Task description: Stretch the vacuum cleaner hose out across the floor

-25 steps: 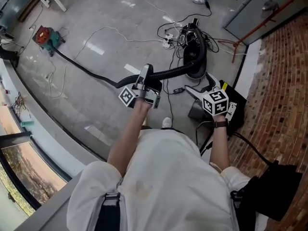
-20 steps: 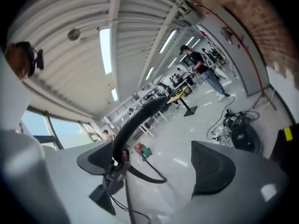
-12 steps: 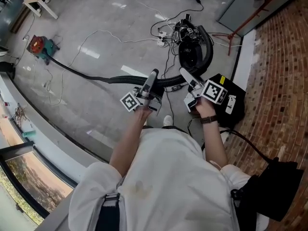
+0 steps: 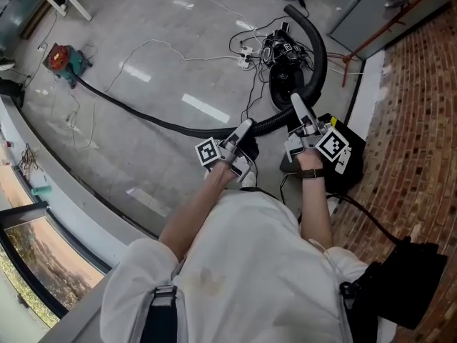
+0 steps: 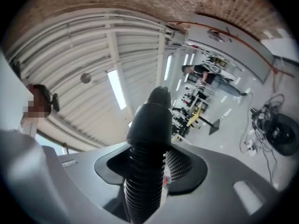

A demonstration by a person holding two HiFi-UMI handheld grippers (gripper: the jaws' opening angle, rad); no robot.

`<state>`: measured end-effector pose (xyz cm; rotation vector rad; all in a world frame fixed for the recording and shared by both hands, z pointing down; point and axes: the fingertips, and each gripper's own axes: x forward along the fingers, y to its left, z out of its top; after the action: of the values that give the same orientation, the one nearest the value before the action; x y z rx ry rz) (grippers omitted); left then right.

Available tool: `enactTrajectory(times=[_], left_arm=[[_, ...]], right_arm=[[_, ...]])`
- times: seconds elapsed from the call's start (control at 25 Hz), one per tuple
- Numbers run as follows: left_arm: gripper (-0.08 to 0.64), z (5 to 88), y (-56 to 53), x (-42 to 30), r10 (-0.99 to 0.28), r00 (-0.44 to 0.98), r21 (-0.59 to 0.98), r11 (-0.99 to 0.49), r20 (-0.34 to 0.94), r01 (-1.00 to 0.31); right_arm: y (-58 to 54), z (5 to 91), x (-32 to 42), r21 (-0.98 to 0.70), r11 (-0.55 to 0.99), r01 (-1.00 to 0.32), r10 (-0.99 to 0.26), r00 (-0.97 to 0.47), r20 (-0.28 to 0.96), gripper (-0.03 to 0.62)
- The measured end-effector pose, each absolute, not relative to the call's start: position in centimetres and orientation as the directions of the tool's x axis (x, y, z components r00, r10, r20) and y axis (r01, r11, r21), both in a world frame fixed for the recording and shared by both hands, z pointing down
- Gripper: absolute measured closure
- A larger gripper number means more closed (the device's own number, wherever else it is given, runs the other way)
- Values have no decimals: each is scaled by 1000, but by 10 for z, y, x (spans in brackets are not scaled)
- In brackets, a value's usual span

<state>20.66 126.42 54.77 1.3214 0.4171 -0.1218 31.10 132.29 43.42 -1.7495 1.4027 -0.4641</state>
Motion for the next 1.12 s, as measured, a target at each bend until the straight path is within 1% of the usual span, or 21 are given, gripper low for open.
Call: enactTrajectory(times=[0.08,0.2,0.24,0.28,0.36,0.44,0.52,0.64,0.76,0.84,0.96,1.12], left_arm=[[290,552,1271,211,144,923,900,320,-356,297],[286,553,1271,220,115,936,888,372,-332,269],[303,552,1270,224,109,939,883,391,-325,261],[344,550,1272,229,117,940,879,405,-321,250],[350,544,1283,239,176,932,887,403,-317,226],[353,536,1302,251,248,917,900,386,-312,201],[356,530,1329,264,305,899,903,390,-313,182],[357,527,1384,281,409,858,898,421,-310,123],[361,531,1433,291,507,815,904,425,-281,48],[365,535,1462,291,564,782,909,416,-264,7],[368,543,1500,286,636,732,917,398,-246,-38],[370,558,1525,273,681,702,924,373,-210,-85]], right_arm=[[1323,415,302,-716,17,-697,-928,256,-271,399],[1340,391,291,-632,131,-763,-889,192,-416,400],[1349,385,288,-609,155,-778,-871,183,-455,402],[1360,380,287,-589,164,-791,-858,181,-481,402],[1382,374,285,-558,151,-816,-847,184,-498,402],[1404,368,287,-525,106,-844,-861,187,-474,402],[1430,364,292,-490,30,-871,-879,211,-428,401],[1480,360,301,-457,-142,-878,-874,328,-358,400],[1530,365,308,-462,-319,-827,-835,476,-275,396],[1563,372,304,-475,-403,-782,-798,555,-236,396],[1606,383,289,-483,-486,-729,-744,634,-209,396],[1636,404,274,-478,-576,-663,-694,705,-143,394]])
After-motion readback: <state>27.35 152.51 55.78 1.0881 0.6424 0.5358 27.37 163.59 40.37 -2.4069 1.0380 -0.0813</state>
